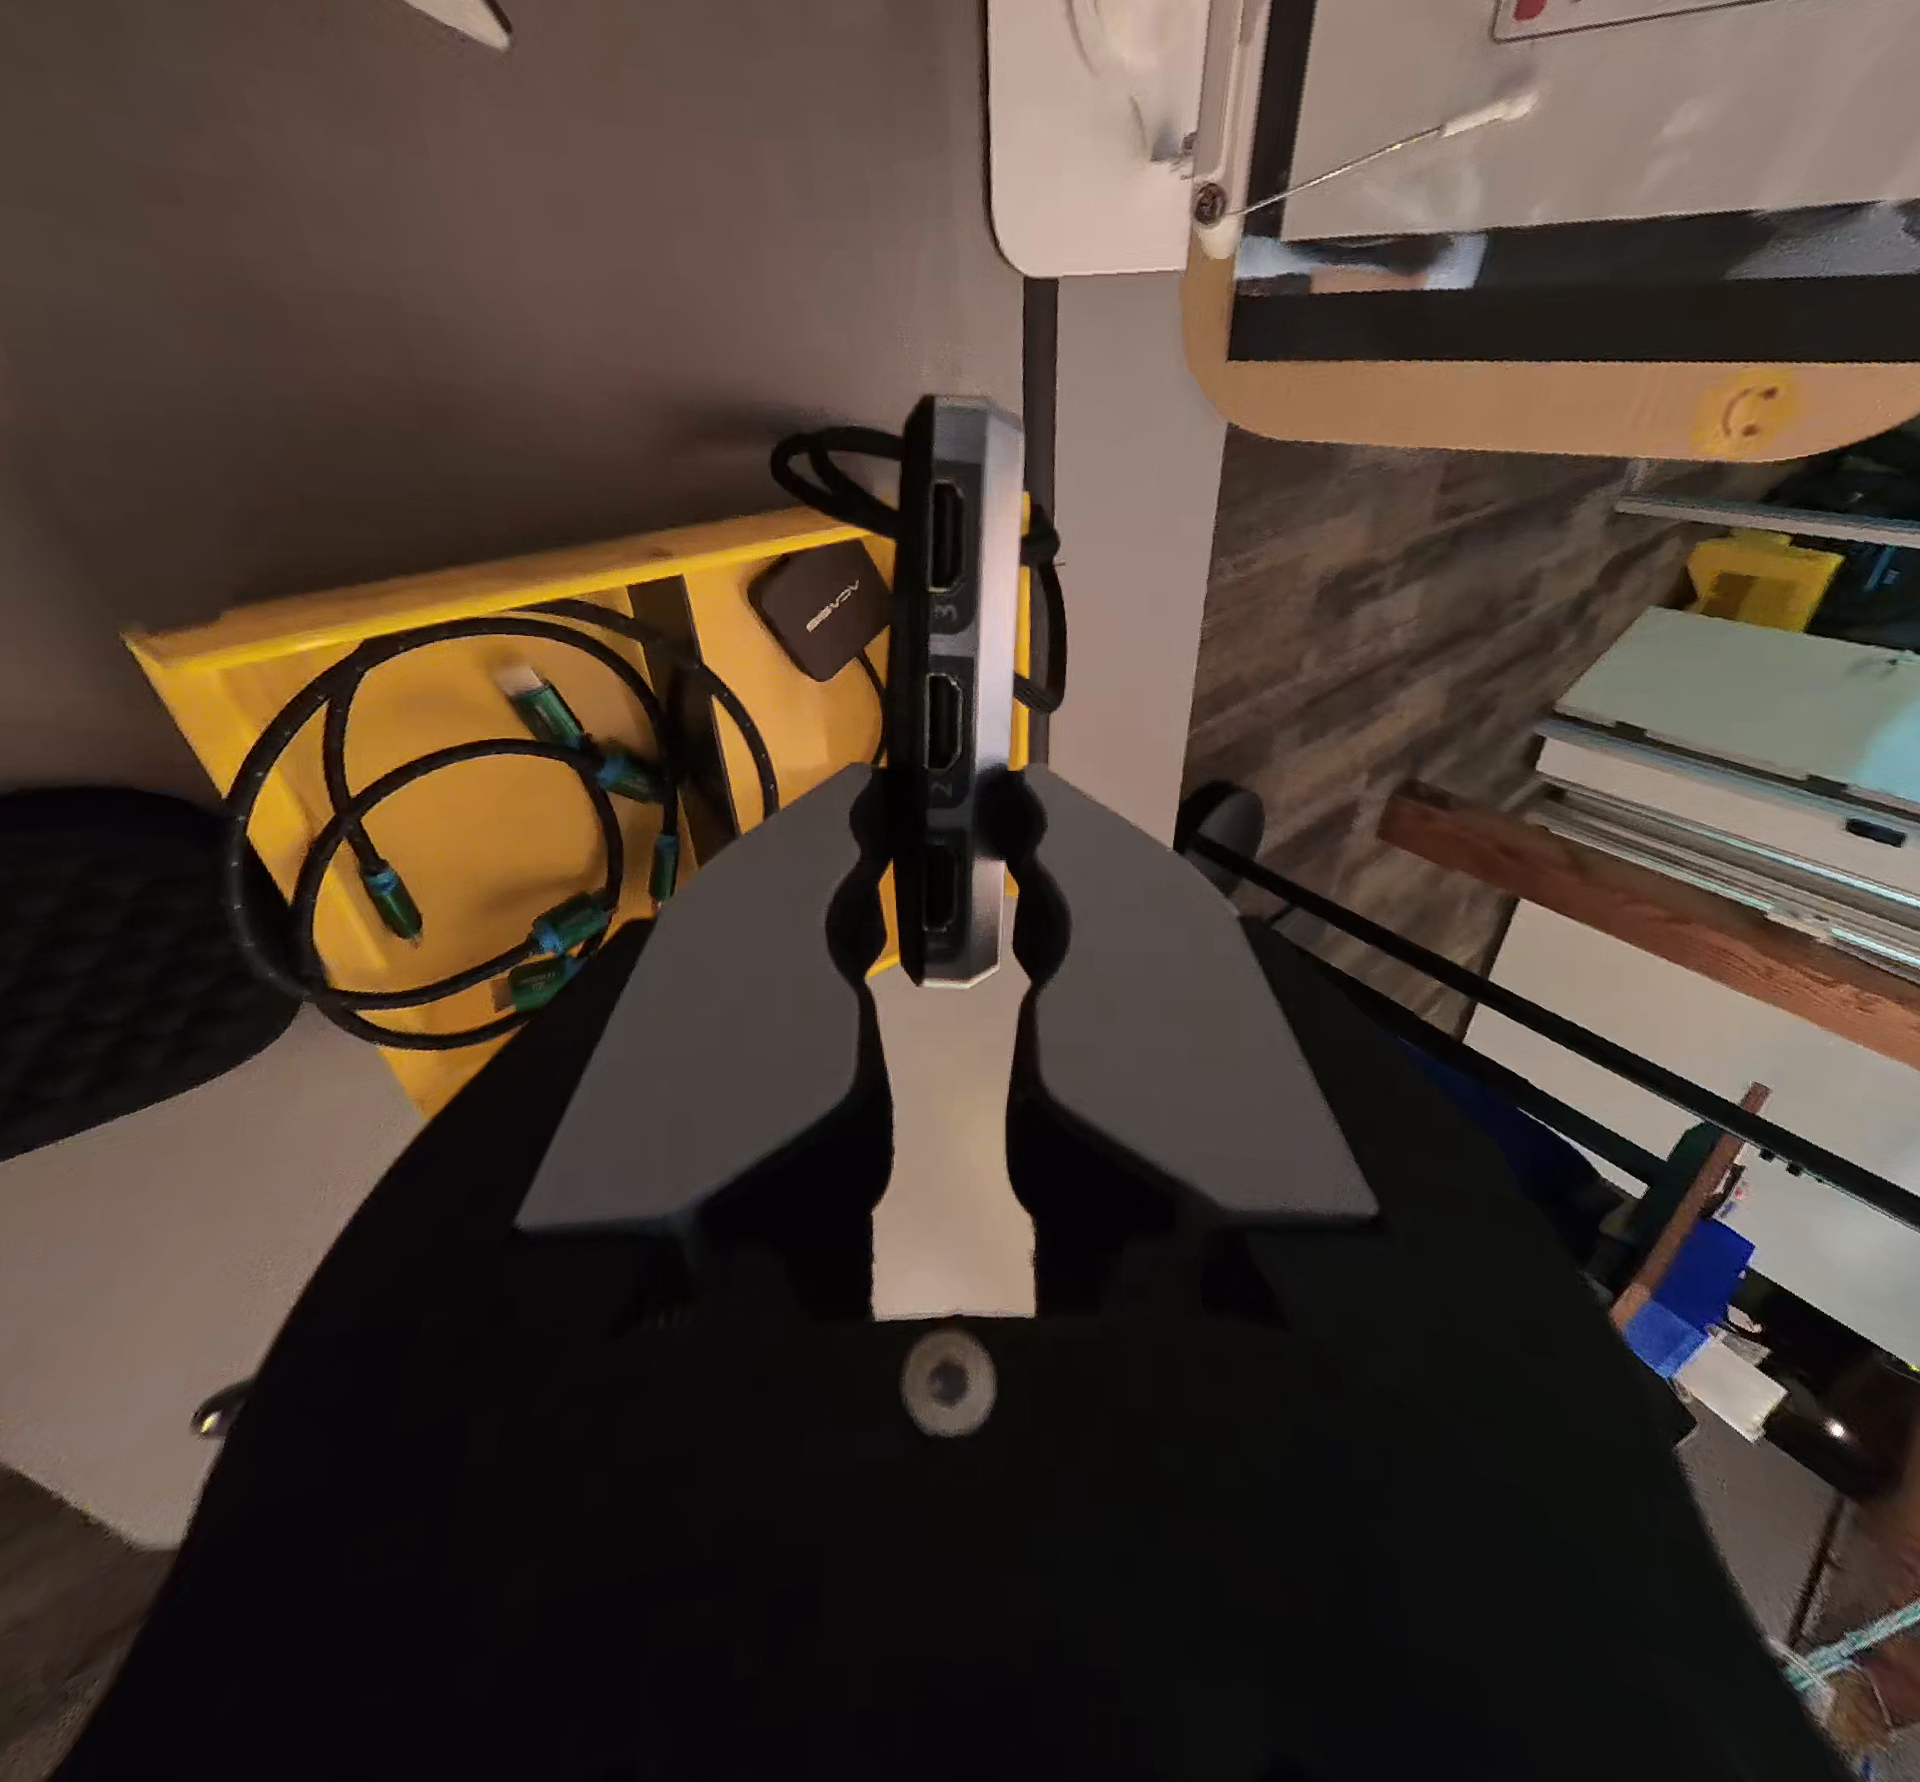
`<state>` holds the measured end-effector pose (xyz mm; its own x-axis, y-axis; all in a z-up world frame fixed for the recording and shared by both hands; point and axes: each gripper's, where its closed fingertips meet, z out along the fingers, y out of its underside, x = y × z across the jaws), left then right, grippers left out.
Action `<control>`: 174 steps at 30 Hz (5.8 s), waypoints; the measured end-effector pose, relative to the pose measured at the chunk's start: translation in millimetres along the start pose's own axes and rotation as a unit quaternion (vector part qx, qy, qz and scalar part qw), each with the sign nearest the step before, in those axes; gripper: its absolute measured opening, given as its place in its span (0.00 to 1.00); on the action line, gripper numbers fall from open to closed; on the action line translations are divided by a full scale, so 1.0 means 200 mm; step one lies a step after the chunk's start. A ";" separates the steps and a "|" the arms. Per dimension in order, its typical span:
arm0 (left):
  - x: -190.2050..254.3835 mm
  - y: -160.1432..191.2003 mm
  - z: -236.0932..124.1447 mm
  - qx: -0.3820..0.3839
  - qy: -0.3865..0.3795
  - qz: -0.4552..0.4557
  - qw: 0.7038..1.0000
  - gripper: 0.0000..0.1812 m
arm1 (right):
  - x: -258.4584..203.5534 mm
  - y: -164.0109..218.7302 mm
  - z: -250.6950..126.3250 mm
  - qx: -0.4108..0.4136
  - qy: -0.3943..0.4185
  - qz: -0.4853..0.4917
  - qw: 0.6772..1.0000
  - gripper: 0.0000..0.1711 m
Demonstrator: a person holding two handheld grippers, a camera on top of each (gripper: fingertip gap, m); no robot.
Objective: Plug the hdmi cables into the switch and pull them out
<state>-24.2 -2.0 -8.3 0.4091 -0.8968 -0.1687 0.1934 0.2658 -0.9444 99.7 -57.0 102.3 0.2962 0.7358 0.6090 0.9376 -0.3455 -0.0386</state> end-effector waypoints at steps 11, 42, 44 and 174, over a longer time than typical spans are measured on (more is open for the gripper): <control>-0.05 0.04 0.00 -0.015 -0.016 0.000 1.000 0.36 | 0.40 -0.09 -0.32 0.047 0.116 0.055 0.991 0.12; -0.11 0.05 -0.01 -0.009 -0.029 -0.048 0.998 0.35 | 0.70 -0.13 -0.72 0.040 0.210 0.131 0.968 0.12; -0.09 0.06 0.00 -0.017 -0.015 -0.055 0.998 0.32 | 0.70 -0.04 -0.72 0.021 0.211 0.151 0.966 0.12; -0.83 0.36 -1.34 -0.768 -0.111 -0.148 0.613 0.23 | -0.74 0.58 0.78 -0.184 -0.252 0.511 0.801 0.10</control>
<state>-317.7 71.5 -124.6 0.7026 -0.7102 -0.0440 -0.7103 -0.6963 -0.1035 192.6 -114.8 -116.0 0.9975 0.0695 0.0080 0.0697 -0.9973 -0.0210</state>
